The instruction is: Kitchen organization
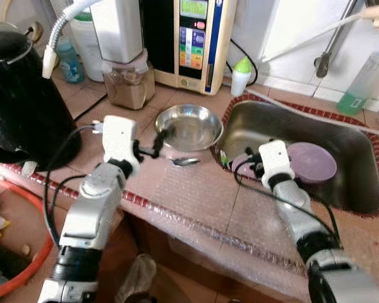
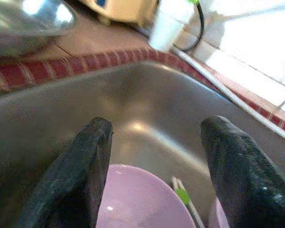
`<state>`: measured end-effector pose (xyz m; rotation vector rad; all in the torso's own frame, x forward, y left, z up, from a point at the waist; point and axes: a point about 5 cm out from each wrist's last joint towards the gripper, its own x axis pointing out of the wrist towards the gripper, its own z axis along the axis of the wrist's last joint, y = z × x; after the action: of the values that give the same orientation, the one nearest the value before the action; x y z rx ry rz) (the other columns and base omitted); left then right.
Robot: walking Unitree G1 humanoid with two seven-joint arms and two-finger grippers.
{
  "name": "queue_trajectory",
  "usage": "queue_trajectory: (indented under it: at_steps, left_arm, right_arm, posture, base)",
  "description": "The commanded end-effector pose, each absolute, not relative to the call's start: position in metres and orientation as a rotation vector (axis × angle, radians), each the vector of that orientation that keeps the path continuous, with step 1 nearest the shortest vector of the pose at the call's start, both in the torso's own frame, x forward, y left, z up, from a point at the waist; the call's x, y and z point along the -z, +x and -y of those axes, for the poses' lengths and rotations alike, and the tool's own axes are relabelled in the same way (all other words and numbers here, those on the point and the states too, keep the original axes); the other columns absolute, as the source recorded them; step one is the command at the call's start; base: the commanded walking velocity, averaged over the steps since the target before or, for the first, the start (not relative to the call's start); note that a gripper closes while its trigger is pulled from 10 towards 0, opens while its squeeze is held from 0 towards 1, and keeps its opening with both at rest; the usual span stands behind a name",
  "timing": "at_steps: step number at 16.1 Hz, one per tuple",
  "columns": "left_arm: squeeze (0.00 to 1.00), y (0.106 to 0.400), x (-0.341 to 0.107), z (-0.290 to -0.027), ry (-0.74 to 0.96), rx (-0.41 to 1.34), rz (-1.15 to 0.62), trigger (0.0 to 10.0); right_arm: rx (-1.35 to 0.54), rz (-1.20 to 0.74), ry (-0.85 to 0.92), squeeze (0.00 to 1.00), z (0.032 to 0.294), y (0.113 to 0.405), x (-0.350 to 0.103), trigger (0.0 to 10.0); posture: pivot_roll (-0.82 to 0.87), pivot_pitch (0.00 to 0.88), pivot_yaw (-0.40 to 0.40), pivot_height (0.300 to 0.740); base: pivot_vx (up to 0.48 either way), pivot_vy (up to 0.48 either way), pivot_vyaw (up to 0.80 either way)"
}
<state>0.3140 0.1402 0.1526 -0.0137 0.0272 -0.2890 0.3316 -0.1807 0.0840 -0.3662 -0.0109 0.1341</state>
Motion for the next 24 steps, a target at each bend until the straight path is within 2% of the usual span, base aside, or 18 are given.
queue_trajectory:
  at_steps: [1, 2, 3, 4, 6, 7, 10, 11, 12, 17, 21, 22, 23, 24]
  left_arm:
    - [0.99, 0.317, -0.147, -0.148, -0.017, 0.228, -0.061, 10.0]
    - [0.99, 0.317, -0.145, -0.15, -0.023, 0.209, -0.075, 10.0]
    - [0.0, 0.318, -0.142, -0.155, -0.025, 0.168, -0.09, 10.0]
    - [0.0, 0.319, -0.14, -0.158, -0.027, 0.141, -0.1, 10.0]
    - [0.0, 0.319, -0.135, -0.162, -0.036, 0.1, -0.115, 10.0]
    - [0.0, 0.319, -0.131, -0.165, -0.05, 0.072, -0.132, 10.0]
    - [0.0, 0.319, -0.128, -0.169, -0.048, 0.047, -0.134, 10.0]
    - [0.0, 0.318, -0.127, -0.17, -0.042, 0.043, -0.14, 10.0]
    - [0.0, 0.316, -0.125, -0.172, -0.035, 0.044, -0.149, 10.0]
    - [0.0, 0.307, -0.106, -0.171, 0.009, -0.011, -0.231, 10.0]
    - [0.0, 0.314, -0.096, -0.17, -0.146, -0.059, -0.266, 10.0]
    - [0.0, 0.315, -0.095, -0.169, -0.168, -0.059, -0.272, 5.3]
    - [0.0, 0.318, -0.095, -0.168, -0.196, -0.053, -0.274, 1.3]
    - [0.0, 0.319, -0.095, -0.167, -0.199, -0.052, -0.274, 0.0]
  right_arm:
    - [-0.171, 0.023, -0.344, 1.0, 0.172, 0.327, -0.086, 10.0]
    - [-0.177, 0.029, -0.332, 1.0, 0.169, 0.325, -0.086, 10.0]
    - [-0.209, 0.037, -0.323, 1.0, 0.163, 0.32, -0.087, 10.0]
    - [-0.235, 0.045, -0.318, 0.99, 0.158, 0.316, -0.088, 10.0]
    - [-0.293, 0.059, -0.307, 0.79, 0.147, 0.306, -0.09, 10.0]
    - [-0.346, 0.078, -0.304, 0.61, 0.138, 0.296, -0.093, 10.0]
    - [-0.408, 0.054, -0.305, 0.6, 0.136, 0.28, -0.092, 10.0]
    - [-0.415, 0.05, -0.295, 0.41, 0.135, 0.279, -0.092, 10.0]
    - [-0.42, 0.048, -0.291, 0.0, 0.134, 0.279, -0.094, 10.0]
    - [-0.455, 0.047, -0.294, 0.0, 0.127, 0.278, -0.102, 10.0]
    - [-0.478, 0.061, -0.299, 0.0, 0.123, 0.281, -0.108, 10.0]
    - [-0.495, 0.074, -0.296, 0.0, 0.121, 0.281, -0.111, 10.0]
    - [-0.534, 0.098, -0.289, 0.0, 0.115, 0.28, -0.115, 10.0]
    - [-0.55, 0.114, -0.292, 0.0, 0.113, 0.28, -0.118, 10.0]
  posture:
    - [0.05, 0.035, -0.014, 0.74]
    - [0.05, 0.038, -0.015, 0.74]
    - [0.04, 0.044, -0.018, 0.74]
    - [0.04, 0.044, -0.018, 0.74]
    - [0.03, 0.049, -0.02, 0.74]
    - [0.03, 0.053, -0.022, 0.74]
    - [0.02, 0.055, -0.022, 0.74]
    - [0.03, 0.055, -0.021, 0.74]
    - [0.03, 0.054, -0.019, 0.74]
    - [0.03, 0.05, -0.023, 0.74]
    - [0.03, 0.045, -0.032, 0.74]
    - [0.02, 0.042, -0.033, 0.74]
    - [0.02, 0.042, -0.033, 0.74]
    - [0.02, 0.042, -0.033, 0.74]
  base:
    - [0.0, 0.0, 0.0]
    - [0.0, 0.0, 0.0]
    - [0.0, 0.0, 0.0]
    - [0.0, 0.0, 0.0]
    - [0.0, 0.0, 0.0]
    - [0.0, 0.0, 0.0]
    - [0.0, 0.0, 0.0]
    - [0.0, 0.0, 0.0]
    - [0.0, 0.0, 0.0]
    - [0.0, 0.0, 0.0]
    - [0.0, 0.0, 0.0]
    - [0.0, 0.0, 0.0]
    - [0.0, 0.0, 0.0]
    - [0.0, 0.0, 0.0]
